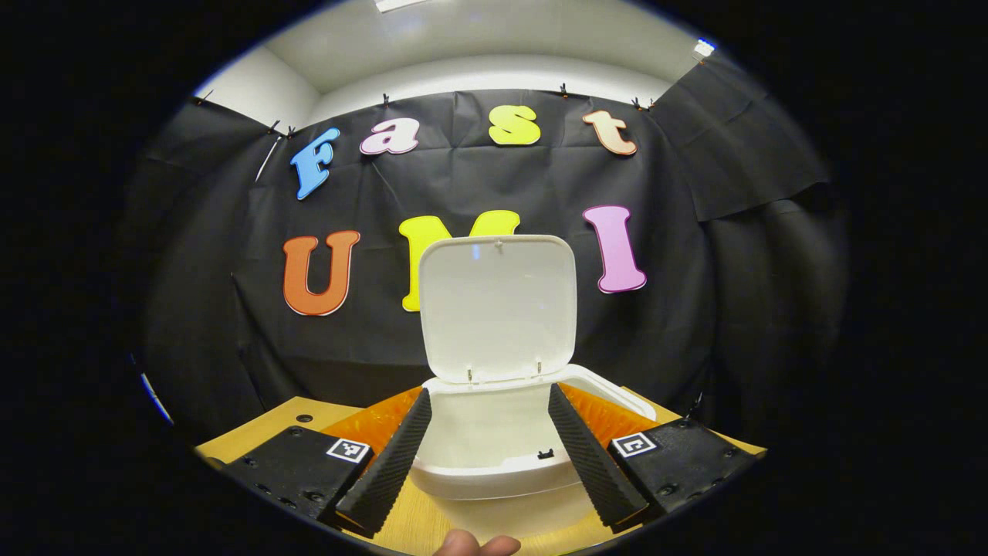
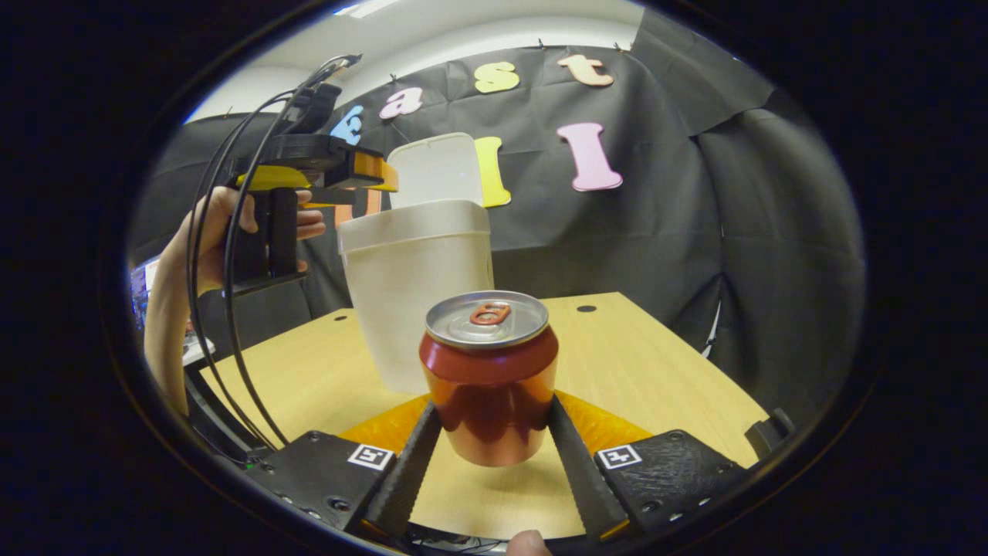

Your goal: Press the lid of the desktop garbage bin to open it, pick up the crumpled paper on the desktop and throw it into the bin, then pick up the pop can on the desktop and drop it into the bin, and finally close the garbage bin lid.

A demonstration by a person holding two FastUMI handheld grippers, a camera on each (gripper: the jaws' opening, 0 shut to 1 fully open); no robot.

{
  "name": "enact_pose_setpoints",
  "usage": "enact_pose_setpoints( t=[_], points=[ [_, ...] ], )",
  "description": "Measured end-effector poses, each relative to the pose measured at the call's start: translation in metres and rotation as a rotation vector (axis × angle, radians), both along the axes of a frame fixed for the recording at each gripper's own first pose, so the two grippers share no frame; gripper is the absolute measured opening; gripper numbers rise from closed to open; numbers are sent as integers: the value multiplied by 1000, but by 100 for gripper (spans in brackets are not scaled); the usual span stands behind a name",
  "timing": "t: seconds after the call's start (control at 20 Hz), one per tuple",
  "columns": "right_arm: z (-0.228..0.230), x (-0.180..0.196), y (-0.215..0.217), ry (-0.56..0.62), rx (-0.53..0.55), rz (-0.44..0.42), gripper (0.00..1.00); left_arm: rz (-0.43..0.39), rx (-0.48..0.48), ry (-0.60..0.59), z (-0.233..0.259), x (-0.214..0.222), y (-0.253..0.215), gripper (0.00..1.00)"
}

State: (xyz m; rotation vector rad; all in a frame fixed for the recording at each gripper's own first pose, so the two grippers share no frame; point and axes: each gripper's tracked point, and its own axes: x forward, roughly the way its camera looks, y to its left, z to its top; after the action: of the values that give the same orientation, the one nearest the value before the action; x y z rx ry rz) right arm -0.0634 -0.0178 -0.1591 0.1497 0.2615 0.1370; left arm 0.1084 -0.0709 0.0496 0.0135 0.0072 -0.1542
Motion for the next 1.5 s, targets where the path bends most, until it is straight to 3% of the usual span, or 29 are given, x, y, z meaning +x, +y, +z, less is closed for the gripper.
enact_pose_setpoints(
  t=[0.15, 0.3, 0.5, 0.85, 1.0, 1.2, 1.35, 1.5],
  points=[
    [14, 2, -5, -18, 6, 6, 81, -2, -42, -4, 15, -2, 0, 98],
    [37, 6, -8, -56, -8, 22, 81, 20, -19, -29, 33, -2, 8, 94],
    [61, 15, -7, -75, -19, 49, 81, 12, -30, -15, 37, 0, 7, 98],
    [120, 46, 17, -75, -31, 180, 80, 57, -34, 0, 28, -9, 40, 98],
    [150, 61, 36, -67, 22, 243, 81, 63, -26, 13, 14, -20, 51, 98],
    [190, 88, 53, -82, 11, 269, 80, 92, -53, 20, 4, -34, 79, 98],
    [225, 128, 83, -123, -49, 299, 81, 103, -44, 54, -16, -52, 100, 98],
    [236, 165, 102, -90, -52, 322, 81, 137, -61, 81, -26, -66, 123, 99]
  ],
)
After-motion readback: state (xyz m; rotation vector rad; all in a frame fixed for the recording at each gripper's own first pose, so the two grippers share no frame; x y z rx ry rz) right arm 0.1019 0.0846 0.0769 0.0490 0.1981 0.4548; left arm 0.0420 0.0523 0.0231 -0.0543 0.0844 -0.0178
